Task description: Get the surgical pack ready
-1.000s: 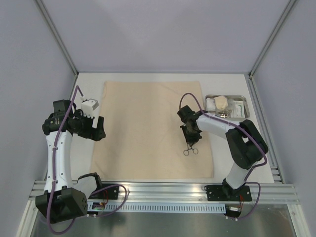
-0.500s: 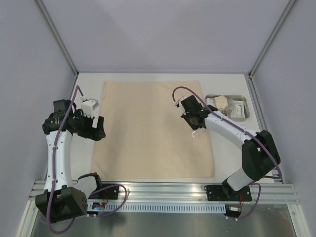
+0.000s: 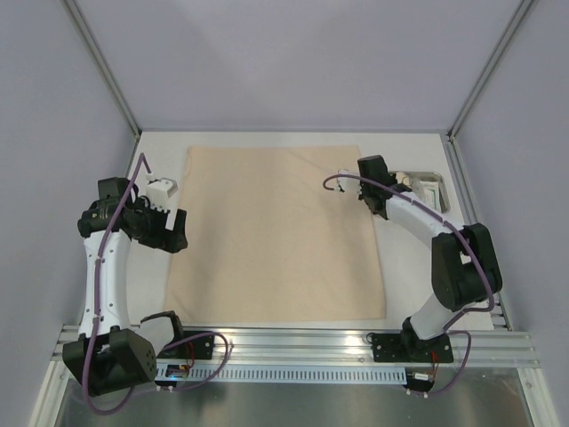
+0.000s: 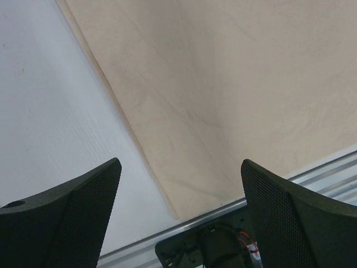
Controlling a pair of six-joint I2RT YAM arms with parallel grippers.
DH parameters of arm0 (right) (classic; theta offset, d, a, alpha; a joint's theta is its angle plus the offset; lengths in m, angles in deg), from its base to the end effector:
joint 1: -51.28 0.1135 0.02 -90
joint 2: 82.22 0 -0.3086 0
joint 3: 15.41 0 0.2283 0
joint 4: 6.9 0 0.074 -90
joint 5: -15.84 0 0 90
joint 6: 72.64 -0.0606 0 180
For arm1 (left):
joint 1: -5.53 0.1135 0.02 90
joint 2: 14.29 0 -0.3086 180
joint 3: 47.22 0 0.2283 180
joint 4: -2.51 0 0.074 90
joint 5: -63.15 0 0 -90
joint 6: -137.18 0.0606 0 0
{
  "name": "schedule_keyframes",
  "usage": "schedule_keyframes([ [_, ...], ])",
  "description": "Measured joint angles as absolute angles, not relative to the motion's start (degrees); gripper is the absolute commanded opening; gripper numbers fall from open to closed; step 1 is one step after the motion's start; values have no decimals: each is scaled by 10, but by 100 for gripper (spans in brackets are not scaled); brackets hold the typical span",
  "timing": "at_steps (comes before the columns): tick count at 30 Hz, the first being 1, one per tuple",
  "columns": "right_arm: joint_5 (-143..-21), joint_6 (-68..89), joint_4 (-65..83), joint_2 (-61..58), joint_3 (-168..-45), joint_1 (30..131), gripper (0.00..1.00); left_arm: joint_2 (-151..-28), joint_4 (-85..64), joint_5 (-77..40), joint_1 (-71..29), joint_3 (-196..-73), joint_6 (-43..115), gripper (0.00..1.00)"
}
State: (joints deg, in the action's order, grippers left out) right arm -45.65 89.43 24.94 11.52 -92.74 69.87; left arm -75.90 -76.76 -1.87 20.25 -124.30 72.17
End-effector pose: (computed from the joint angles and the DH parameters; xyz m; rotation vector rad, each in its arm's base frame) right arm 0.3351 0.0822 0.2620 -1.6236 1.9490 -1.0061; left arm 0.1518 0.0134 0.3302 0.3592 2.5281 -0.3297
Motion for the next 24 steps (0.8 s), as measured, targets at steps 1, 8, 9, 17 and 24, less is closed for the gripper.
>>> schedule_keyframes([
  [1, -457, 923, 232, 121, -924, 690, 1, -765, -767, -20, 203, -1244, 721, 97],
  [8, -463, 1048, 103, 157, -867, 639, 0, -802, -758, -31, 202, -1248, 721, 97],
  [9, -467, 1054, 97, 158, -857, 633, 0, -807, -756, -33, 203, -1249, 720, 97],
  [17, -526, 1078, 66, 146, -785, 591, 1, -845, -744, -36, 203, -1262, 715, 97],
  [24, -546, 1096, 42, 144, -770, 583, 1, -851, -736, -36, 203, -1270, 715, 97],
])
